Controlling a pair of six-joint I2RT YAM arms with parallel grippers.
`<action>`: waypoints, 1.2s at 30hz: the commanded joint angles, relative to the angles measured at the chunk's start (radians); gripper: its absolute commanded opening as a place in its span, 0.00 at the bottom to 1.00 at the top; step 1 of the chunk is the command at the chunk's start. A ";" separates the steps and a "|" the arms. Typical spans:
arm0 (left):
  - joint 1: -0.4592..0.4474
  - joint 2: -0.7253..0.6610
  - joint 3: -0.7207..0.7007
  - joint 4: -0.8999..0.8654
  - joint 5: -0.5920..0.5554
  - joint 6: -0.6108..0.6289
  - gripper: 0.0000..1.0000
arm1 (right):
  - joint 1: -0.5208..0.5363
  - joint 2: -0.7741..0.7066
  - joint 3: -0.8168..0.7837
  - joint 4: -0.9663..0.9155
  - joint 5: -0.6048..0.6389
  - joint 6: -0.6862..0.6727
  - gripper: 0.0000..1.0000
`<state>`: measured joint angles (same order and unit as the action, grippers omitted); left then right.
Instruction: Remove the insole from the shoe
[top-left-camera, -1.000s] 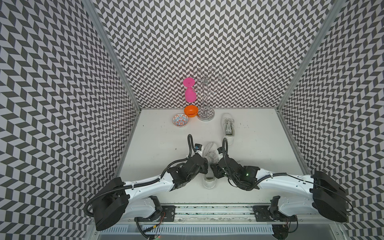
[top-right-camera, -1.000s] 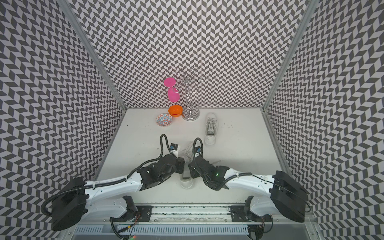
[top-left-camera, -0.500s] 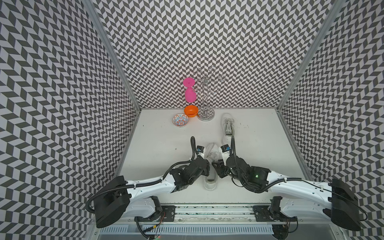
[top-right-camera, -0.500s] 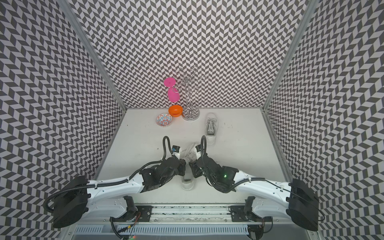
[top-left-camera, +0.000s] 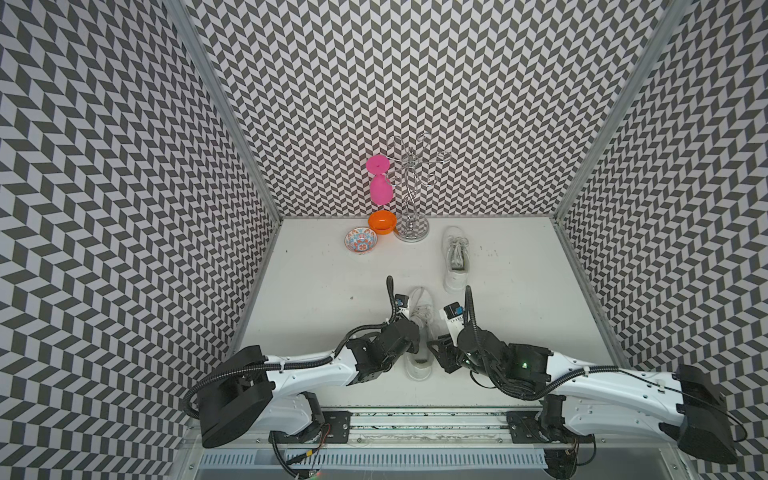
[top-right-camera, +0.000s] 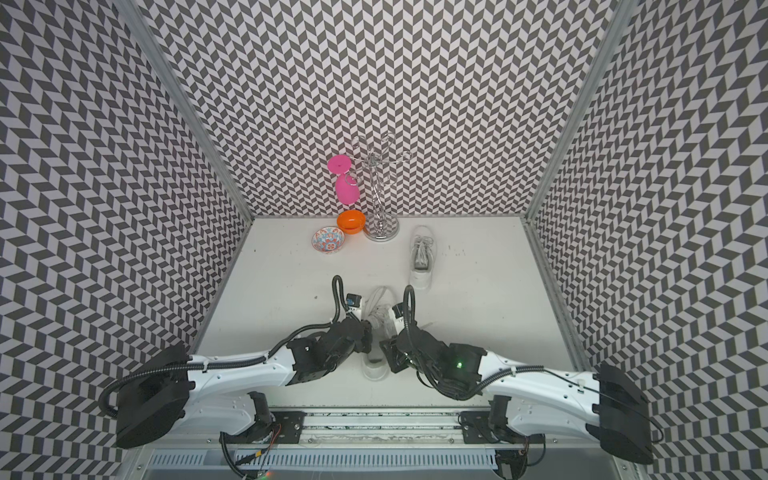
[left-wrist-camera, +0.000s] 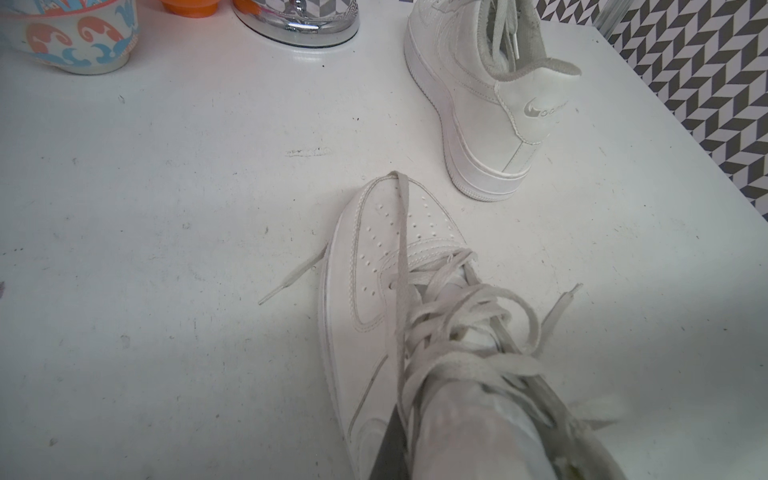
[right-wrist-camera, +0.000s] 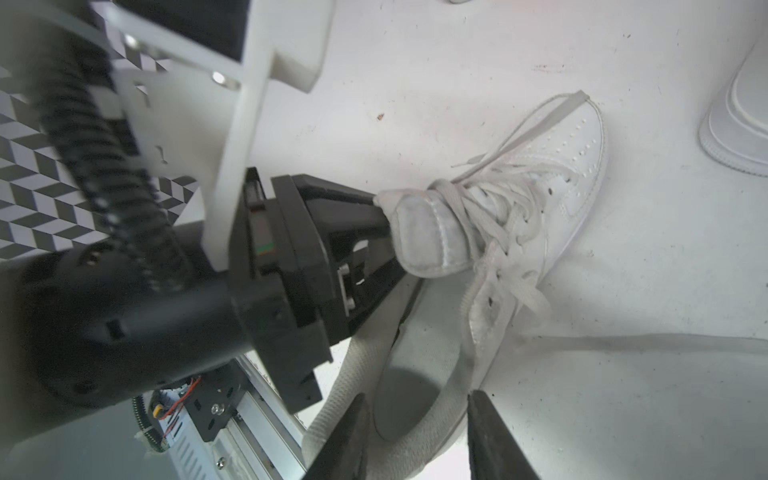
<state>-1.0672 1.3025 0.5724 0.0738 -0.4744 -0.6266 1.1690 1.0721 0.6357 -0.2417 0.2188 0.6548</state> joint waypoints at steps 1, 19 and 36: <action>-0.006 -0.003 0.051 0.063 -0.058 -0.048 0.00 | 0.031 0.023 0.011 0.037 -0.032 0.027 0.37; -0.077 -0.194 -0.049 0.138 -0.113 -0.131 0.00 | 0.034 0.317 0.126 -0.130 0.174 0.249 0.32; -0.108 -0.124 -0.055 0.138 -0.056 -0.152 0.00 | -0.075 0.396 0.100 -0.100 0.327 0.208 0.34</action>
<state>-1.1507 1.2026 0.4976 0.1265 -0.5453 -0.7586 1.1656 1.4227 0.7586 -0.2398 0.3939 0.8795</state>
